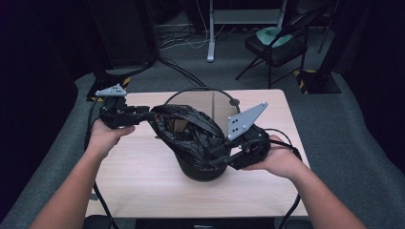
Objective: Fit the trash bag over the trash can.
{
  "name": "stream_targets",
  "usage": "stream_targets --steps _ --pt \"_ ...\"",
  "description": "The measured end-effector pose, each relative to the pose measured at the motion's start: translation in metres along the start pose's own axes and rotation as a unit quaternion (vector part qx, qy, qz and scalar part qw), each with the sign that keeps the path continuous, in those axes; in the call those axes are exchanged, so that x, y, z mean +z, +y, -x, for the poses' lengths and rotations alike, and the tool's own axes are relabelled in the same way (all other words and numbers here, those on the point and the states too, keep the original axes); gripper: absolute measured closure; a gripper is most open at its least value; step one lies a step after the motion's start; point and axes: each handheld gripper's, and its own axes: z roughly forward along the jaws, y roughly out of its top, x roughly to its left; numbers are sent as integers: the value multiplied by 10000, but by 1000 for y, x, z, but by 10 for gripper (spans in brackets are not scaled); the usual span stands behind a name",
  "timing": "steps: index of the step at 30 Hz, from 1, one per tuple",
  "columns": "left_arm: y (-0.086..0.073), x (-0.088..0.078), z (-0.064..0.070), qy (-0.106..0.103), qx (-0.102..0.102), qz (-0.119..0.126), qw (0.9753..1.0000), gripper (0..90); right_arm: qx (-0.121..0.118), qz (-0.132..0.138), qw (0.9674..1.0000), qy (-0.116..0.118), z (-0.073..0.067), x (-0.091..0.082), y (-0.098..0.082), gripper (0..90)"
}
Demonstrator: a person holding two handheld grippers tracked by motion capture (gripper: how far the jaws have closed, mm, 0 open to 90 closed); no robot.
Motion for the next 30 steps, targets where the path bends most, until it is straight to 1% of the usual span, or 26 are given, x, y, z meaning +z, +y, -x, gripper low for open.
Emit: stream_targets --steps 1,3,4,5,6,8,9,12,15,18,21,24,26,27,29,30 --pt "0 -2 2 4 21 1 10000 546 2 9 9999 -121 1 -4 2 626" --pt "1 -6 8 -1 33 -4 10000 503 75 33 9996 -273 5 -9 3 607" --pt "0 -8 13 -24 74 6 10000 485 120 52 9992 -388 8 -11 4 603" --pt "0 -9 15 -29 107 6 9999 466 199 69 9983 -549 13 -14 4 599" --pt "-1 -10 18 -44 139 -13 9999 459 230 78 9978 -623 16 -15 4 597" --pt "-4 -10 25 -102 208 -52 9997 446 312 122 9965 -761 22 -16 4 582" --pt "-4 -10 26 -112 217 -68 9997 445 406 136 9956 -839 27 -16 5 572" --pt "-9 -9 29 -196 180 -131 9996 430 482 137 9938 -997 34 -15 6 546" --pt "-16 -9 30 -190 115 -158 9996 400 591 195 9920 -1102 43 -13 7 525" --pt "-22 -11 36 -226 93 -133 9996 383 697 254 9914 -1079 49 -10 7 501" --pt "-26 -9 43 -310 132 -161 9993 370 801 197 9908 -1072 55 -1 8 471" --pt "-30 -4 50 -382 155 -181 9990 362 862 95 9913 -990 58 7 7 466" --pt "-34 -3 54 -383 198 -176 9989 360 871 8 9918 -935 59 13 7 495" --pt "-36 -2 57 -435 196 -164 9987 360 862 -27 9921 -906 59 16 6 514" --pt "-40 -1 60 -469 218 -162 9985 361 859 -36 9926 -856 57 18 5 626" --pt "-42 -1 63 -494 210 -165 9984 360 828 -18 9931 -834 57 18 4 662"
